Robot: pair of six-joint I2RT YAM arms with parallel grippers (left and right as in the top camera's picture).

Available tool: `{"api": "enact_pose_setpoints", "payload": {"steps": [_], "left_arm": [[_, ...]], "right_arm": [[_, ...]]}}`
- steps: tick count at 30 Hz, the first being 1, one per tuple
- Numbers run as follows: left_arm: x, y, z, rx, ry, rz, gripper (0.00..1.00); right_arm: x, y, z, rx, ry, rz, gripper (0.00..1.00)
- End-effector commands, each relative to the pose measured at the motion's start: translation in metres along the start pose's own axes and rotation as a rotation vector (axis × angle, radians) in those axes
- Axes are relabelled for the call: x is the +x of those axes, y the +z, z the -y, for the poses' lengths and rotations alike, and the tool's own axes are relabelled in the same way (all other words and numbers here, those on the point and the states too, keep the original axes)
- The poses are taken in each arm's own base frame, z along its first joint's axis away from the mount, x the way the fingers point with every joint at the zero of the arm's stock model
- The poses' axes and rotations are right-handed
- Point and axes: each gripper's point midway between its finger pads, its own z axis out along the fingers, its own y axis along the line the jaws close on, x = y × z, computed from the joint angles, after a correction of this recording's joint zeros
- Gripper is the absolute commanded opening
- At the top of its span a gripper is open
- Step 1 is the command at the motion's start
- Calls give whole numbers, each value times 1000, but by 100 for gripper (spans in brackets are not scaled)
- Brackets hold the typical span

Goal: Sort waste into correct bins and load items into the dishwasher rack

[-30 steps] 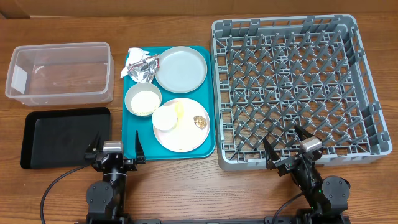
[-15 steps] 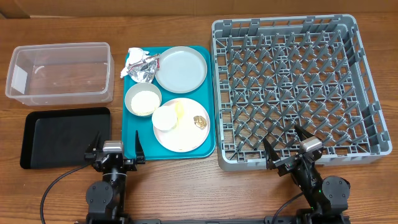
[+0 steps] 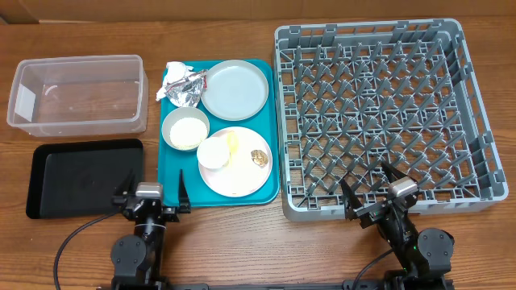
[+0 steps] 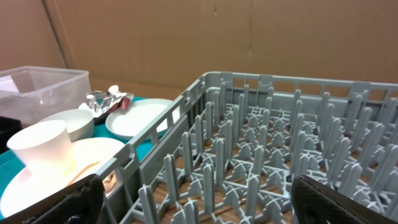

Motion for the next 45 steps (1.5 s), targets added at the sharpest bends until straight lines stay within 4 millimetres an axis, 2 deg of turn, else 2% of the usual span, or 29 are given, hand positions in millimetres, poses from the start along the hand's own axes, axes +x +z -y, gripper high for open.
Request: {"api": "enact_pose_setpoints", "payload": {"steps": [1,6,8,10,15,16,20,25,28,31,35,37,41,45], "left_arm": [[-1,-2,24,143,-38,8,100],[-3,-2,25,151,-164,9,100],[-5,-3,27,166,-211,11,100],[-13,-5,33,203,-230,25,100],[-58,-17,37,247,-215,112,100],[-76,-23,36,245,-192,136,100],[-115,-38,37,265,-186,145,100],[-136,-44,37,268,-204,-17,100],[-145,-32,37,261,-225,-191,100],[-148,-20,39,264,-240,-307,100],[-148,-4,57,358,-283,-483,100],[-136,9,60,363,-299,-563,100],[-114,13,70,402,-354,-682,100],[-89,28,58,317,-332,-769,100]], "right_arm": [[-13,-1,-3,-15,-20,54,100],[-24,-2,-9,-51,-39,99,100],[-33,-4,-20,-112,-52,132,100],[-47,-7,-23,-126,-25,169,100],[-82,-19,-28,-130,-12,211,100],[-90,-22,-29,-129,1,192,100],[-112,-27,-31,-126,83,108,100],[-138,-27,-31,-107,155,-53,100],[-142,-15,-27,-91,239,-241,100],[-140,-5,-23,-76,310,-401,100],[-138,15,-10,-34,364,-541,100],[-135,25,-24,-137,420,-593,100],[-133,37,-33,-221,462,-619,100],[-129,43,-32,-224,470,-630,100]]}}
